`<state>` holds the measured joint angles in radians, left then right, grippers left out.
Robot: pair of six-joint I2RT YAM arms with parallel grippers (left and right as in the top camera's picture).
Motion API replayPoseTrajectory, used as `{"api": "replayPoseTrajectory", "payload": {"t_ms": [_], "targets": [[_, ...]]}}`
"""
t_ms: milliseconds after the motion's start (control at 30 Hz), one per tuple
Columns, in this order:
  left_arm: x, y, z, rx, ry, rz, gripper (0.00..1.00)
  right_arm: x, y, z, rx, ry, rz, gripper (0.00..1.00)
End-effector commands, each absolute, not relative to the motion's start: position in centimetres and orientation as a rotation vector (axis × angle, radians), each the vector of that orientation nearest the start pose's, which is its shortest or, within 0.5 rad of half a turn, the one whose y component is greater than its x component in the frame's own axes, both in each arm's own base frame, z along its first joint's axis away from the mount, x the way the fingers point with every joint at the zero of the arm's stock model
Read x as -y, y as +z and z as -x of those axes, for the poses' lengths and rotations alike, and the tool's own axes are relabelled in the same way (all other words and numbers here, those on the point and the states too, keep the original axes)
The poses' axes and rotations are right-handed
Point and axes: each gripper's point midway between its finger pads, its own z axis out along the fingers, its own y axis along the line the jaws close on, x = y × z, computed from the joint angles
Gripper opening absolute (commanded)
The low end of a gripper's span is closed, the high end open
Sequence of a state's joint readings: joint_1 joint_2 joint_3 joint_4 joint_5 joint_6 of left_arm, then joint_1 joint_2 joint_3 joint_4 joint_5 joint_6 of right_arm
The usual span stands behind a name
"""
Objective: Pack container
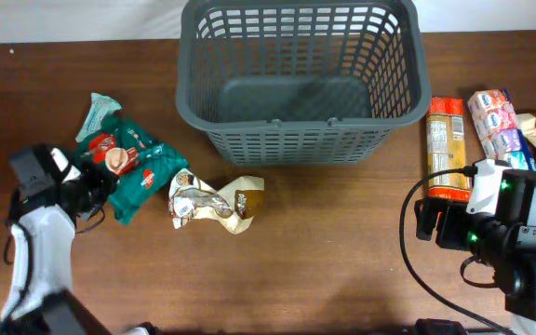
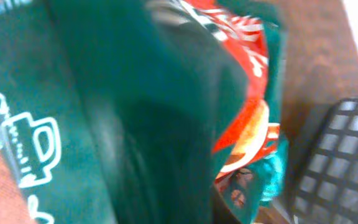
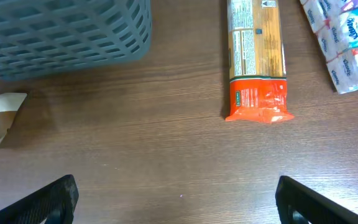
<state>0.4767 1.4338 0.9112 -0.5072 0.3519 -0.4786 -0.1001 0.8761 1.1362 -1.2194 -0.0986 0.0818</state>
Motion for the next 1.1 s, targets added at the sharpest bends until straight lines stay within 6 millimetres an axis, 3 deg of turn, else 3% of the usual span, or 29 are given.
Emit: {"api": "replayPoseTrajectory", "payload": {"t_ms": [0, 233, 533, 1067], "targets": [[-10.8, 15.1, -34.2, -2.241, -0.441, 0.944, 0.02, 0.4, 24.1, -21.5, -2.506, 0.117, -0.186, 0.99], [-10.9, 17.3, -33.7, -2.189, -0.401, 0.912, 0.02, 0.4, 24.1, -21.5, -2.506, 0.116, -0.186, 0.99], [-11.2, 18.1, -33.8, -2.194, -0.359, 0.849, 0.02, 0.4, 24.1, -21.5, -2.506, 0.117, -0.187, 0.99], [-12.2, 24.4, -35.3, -2.142, -0.234, 0.629, 0.02, 0.3, 24.1, -21.6, -2.506, 0.121, -0.185, 0.99]]}}
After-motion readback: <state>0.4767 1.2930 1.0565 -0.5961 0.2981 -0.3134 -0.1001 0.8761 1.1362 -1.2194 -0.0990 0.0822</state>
